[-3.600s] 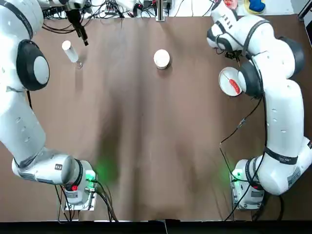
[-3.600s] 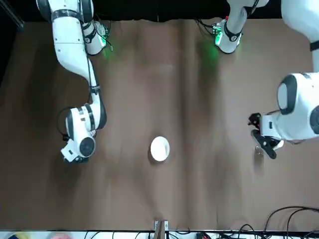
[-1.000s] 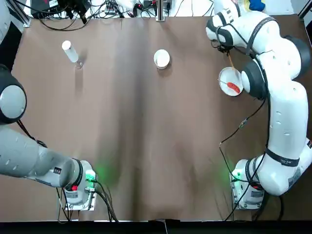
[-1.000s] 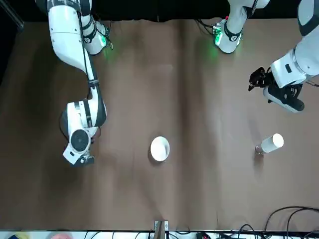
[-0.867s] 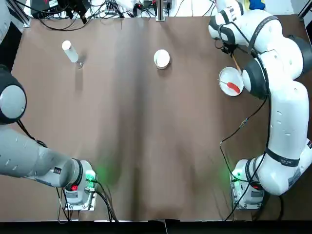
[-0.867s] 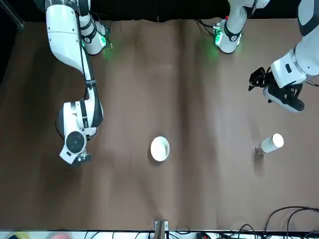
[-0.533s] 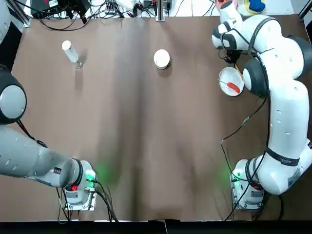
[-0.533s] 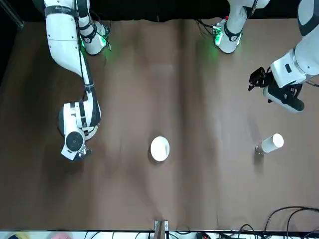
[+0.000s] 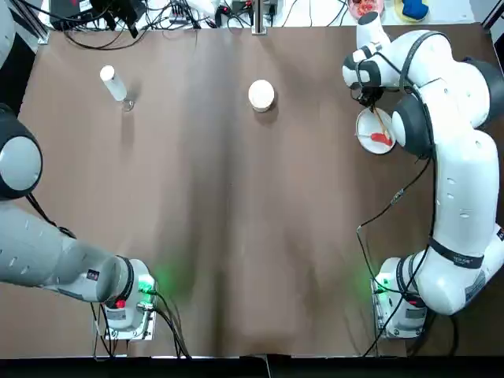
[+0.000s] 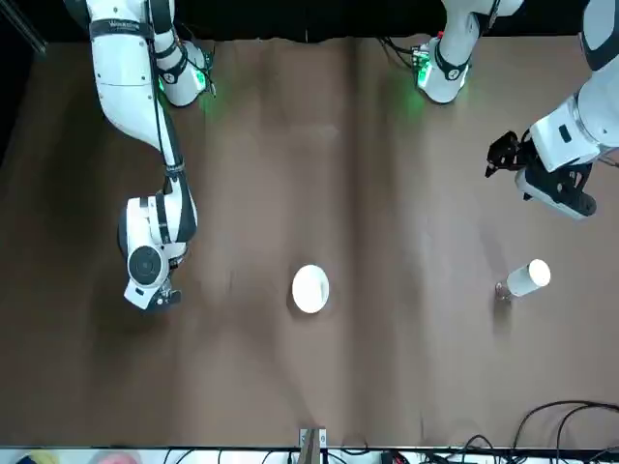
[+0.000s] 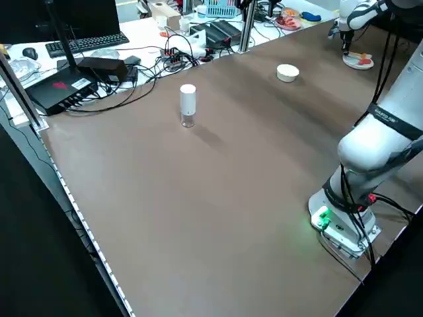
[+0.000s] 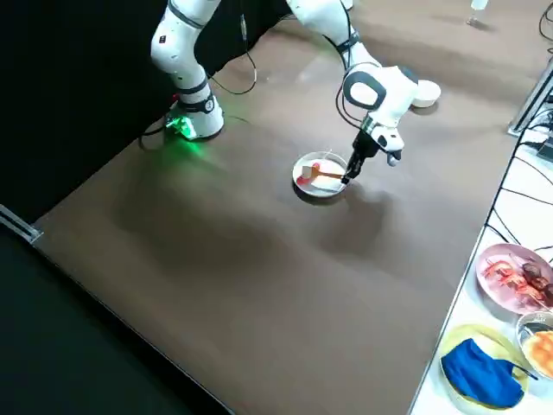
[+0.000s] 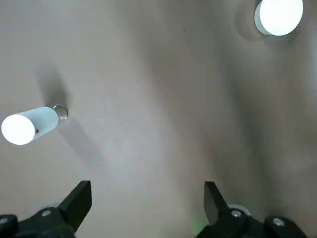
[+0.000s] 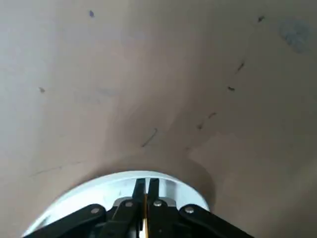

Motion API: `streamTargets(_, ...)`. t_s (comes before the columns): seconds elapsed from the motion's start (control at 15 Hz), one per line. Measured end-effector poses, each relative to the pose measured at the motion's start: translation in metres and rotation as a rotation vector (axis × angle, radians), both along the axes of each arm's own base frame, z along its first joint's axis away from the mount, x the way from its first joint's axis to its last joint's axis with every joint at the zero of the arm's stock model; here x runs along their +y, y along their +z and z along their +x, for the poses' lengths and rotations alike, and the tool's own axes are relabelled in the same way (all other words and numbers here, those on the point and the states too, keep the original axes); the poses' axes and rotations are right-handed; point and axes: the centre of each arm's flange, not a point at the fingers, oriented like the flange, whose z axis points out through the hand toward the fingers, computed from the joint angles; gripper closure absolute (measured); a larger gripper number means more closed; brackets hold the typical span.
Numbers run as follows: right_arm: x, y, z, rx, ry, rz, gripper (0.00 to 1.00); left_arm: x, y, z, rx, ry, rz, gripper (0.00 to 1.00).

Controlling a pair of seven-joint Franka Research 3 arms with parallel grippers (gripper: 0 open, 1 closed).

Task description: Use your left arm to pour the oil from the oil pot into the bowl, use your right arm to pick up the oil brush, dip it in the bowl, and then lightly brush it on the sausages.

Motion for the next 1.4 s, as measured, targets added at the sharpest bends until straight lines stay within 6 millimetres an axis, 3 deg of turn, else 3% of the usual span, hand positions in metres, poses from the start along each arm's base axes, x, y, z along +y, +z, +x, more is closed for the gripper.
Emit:
streamTargets(0.6,0.012,0.001,0.006,-0.085,-0.044,0.027,0.95,-0.003,0.002,-0.007,0.019,-0.067,0.035,0.00)
streamTargets(0.93,0.025,0.007,0.013,-0.133,-0.080,0.055,0.95,-0.003,0.002,-0.007,0.035,0.137,0.056,0.00)
streamTargets(1.2,0.043,0.021,0.024,-0.185,-0.126,0.078,0.95,-0.009,0.000,-0.014,0.054,0.290,0.184,0.00)
streamTargets(1.4,0.052,0.037,0.033,-0.191,-0.147,0.091,0.95,-0.016,0.015,-0.025,0.096,0.312,0.212,0.00)
